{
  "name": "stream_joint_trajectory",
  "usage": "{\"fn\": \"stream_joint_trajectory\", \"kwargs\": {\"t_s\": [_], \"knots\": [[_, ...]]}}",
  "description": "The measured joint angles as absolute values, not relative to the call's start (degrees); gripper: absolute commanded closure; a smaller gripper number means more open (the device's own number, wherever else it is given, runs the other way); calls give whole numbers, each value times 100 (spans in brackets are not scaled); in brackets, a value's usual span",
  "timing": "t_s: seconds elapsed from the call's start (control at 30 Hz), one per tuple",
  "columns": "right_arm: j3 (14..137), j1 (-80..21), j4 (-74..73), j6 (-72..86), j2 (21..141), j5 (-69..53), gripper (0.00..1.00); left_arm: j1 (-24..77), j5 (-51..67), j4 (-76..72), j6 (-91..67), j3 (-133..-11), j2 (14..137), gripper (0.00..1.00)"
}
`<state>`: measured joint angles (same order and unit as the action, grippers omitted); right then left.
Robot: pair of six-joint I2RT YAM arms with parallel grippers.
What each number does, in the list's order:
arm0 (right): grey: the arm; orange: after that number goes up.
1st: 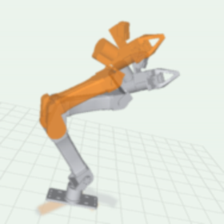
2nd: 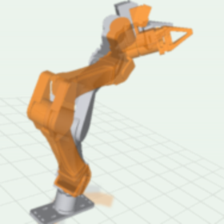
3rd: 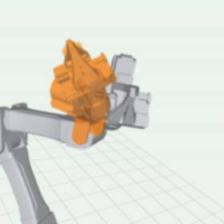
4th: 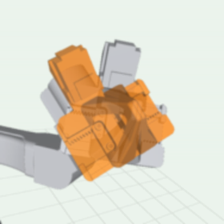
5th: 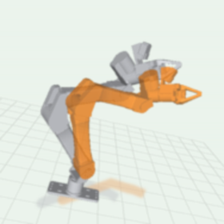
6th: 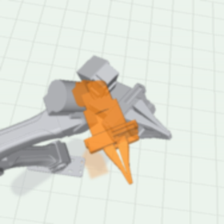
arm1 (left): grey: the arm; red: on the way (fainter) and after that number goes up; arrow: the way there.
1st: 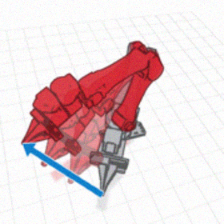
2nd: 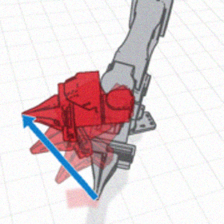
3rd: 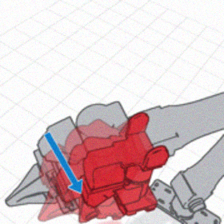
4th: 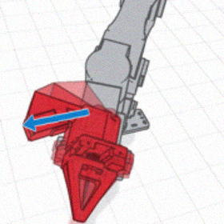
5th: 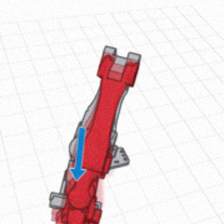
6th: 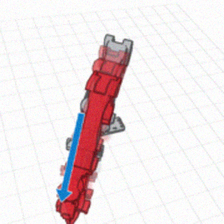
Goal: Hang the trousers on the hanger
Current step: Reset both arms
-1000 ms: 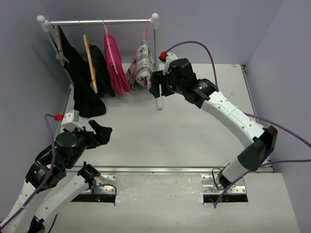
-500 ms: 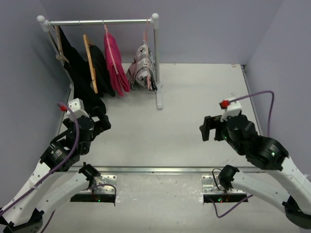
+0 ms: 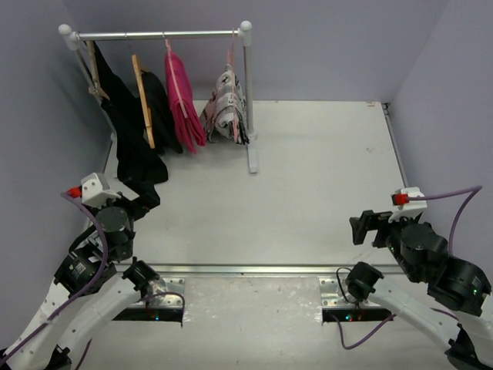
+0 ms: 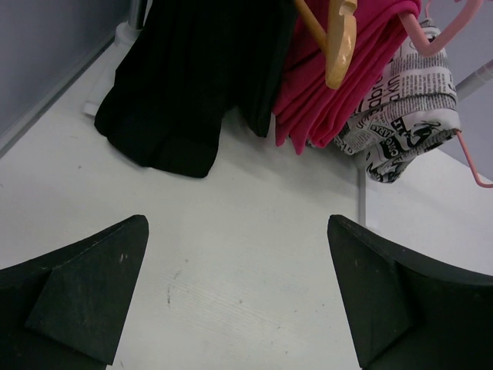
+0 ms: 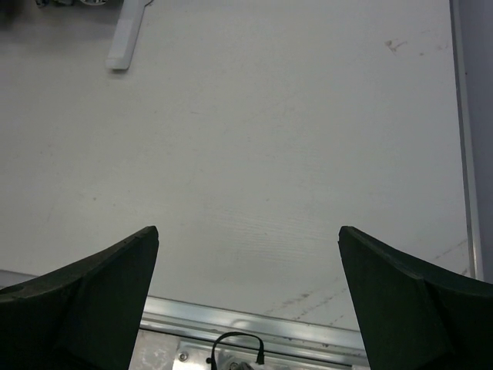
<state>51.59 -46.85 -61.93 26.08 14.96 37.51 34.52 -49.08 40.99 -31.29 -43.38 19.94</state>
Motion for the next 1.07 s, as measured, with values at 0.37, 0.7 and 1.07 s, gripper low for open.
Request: {"fn": "stream_joint_trajectory", "kwargs": {"t_s": [0.37,0.7,1.07], "knots": [[4855,-4685,-5940,2528,1980,3713,1,3452,-4887,4139,-3175,-4338,2183,0],[4445,-4685,-5565,2554,2457,3786,1,3452,-4836,4132,-3170,-4338,1923,0],[4384,-4685,-5437,2572,2349,3967,1,3452,-4755,4130,-3164,-4338,1922,0]]}}
